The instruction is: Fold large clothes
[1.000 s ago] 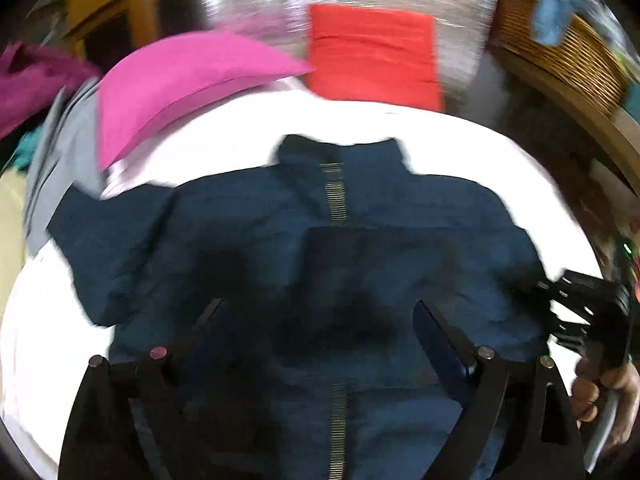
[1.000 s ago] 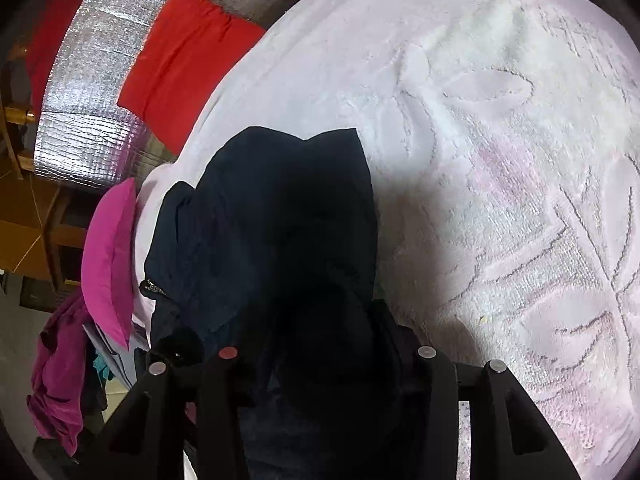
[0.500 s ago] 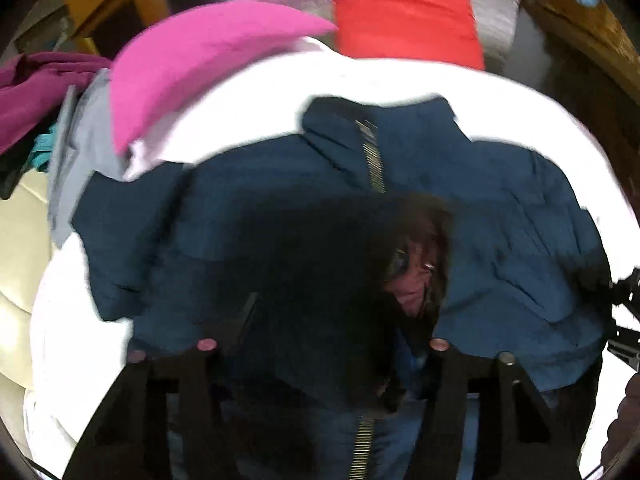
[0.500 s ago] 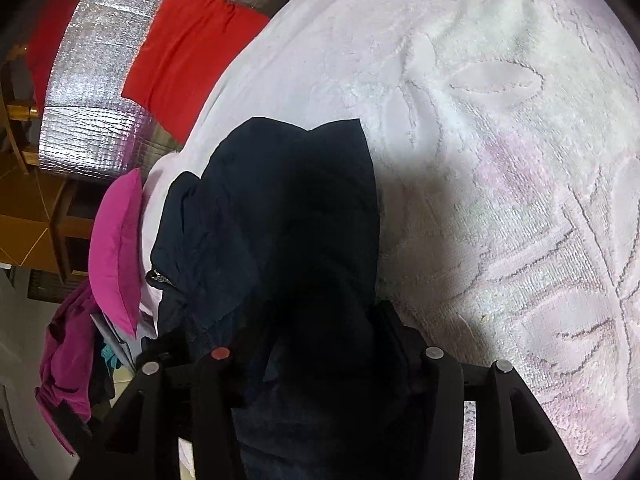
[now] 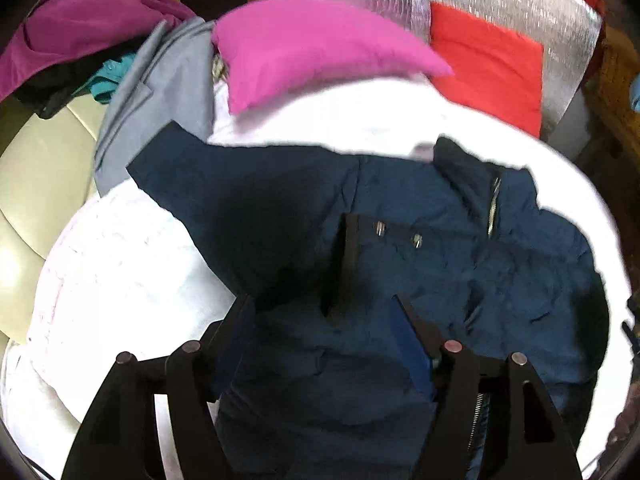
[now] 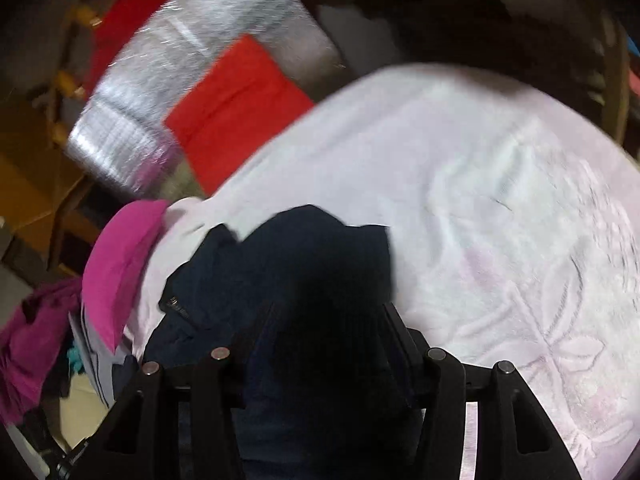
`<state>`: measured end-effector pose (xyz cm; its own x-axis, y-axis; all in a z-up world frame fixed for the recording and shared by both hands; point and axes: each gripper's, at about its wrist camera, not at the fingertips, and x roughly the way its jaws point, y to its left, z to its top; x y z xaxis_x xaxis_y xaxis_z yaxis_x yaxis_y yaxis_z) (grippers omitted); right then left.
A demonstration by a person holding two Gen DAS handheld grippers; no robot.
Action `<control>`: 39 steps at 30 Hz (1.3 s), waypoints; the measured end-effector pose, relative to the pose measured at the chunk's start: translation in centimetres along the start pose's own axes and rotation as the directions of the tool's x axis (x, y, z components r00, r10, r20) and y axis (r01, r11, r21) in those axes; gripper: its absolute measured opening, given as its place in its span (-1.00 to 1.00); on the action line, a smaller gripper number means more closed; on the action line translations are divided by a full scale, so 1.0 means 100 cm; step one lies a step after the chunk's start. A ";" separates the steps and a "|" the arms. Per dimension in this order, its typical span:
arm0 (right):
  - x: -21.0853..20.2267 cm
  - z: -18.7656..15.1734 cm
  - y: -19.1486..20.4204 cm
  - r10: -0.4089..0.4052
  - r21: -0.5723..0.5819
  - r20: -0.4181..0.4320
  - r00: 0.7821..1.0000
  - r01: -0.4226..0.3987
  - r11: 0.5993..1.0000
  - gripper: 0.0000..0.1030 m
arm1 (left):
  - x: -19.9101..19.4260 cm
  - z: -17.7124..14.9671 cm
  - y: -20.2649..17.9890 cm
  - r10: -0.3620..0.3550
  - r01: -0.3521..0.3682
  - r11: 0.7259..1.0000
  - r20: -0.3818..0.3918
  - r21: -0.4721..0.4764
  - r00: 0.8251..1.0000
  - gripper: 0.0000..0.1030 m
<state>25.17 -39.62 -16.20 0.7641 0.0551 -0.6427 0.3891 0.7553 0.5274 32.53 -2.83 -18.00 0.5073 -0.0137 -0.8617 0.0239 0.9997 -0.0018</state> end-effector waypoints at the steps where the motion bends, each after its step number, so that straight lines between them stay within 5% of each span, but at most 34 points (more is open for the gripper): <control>1: 0.003 -0.004 0.010 0.006 -0.045 -0.005 1.000 -0.006 0.999 0.04 | 0.008 -0.001 -0.004 0.008 -0.008 1.000 -0.011 0.003 1.000 0.37; 7: 0.029 -0.025 0.045 0.052 -0.177 -0.116 0.992 -0.072 0.982 -0.08 | 0.057 -0.012 -0.026 0.082 -0.079 0.996 -0.092 0.038 0.992 0.36; 12: 0.076 -0.050 0.048 0.011 -0.178 -0.339 0.941 -0.075 0.981 -0.07 | 0.080 -0.016 -0.021 0.045 -0.041 0.999 -0.162 0.024 0.986 0.37; 15: 0.075 -0.048 0.049 -0.005 -0.184 -0.327 0.945 -0.059 0.981 -0.09 | 0.069 -0.010 -0.005 -0.039 0.041 0.999 -0.165 0.009 0.986 0.37; 19: 0.056 -0.039 0.043 0.044 -0.144 -0.254 0.966 -0.083 0.986 -0.08 | 0.034 0.014 0.050 -0.132 0.128 0.989 -0.053 -0.075 0.990 0.41; 21: 0.050 -0.037 0.042 0.036 -0.155 -0.223 0.974 -0.072 0.985 -0.08 | 0.025 0.031 0.088 -0.125 0.121 0.980 -0.015 -0.159 0.992 0.59; 27: 0.052 -0.039 0.045 0.056 -0.137 -0.252 0.966 -0.093 0.986 -0.08 | 0.051 0.064 0.166 -0.050 0.039 0.948 -0.026 -0.314 0.998 0.61; 32: 0.072 -0.044 0.049 0.032 -0.116 -0.294 0.955 -0.069 0.991 0.08 | 0.097 0.067 0.198 -0.108 0.061 0.901 -0.084 -0.428 0.991 0.61; 39: 0.076 -0.042 0.044 0.050 -0.095 -0.307 0.950 -0.083 0.992 0.10 | 0.133 0.074 0.228 -0.212 0.153 0.780 -0.026 -0.607 0.977 0.61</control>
<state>30.52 -33.15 -21.13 0.5872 0.2905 -0.7555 0.2739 0.8070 0.5232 46.15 19.66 -25.75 0.4678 -0.2251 -0.8547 -0.4261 0.7898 -0.4413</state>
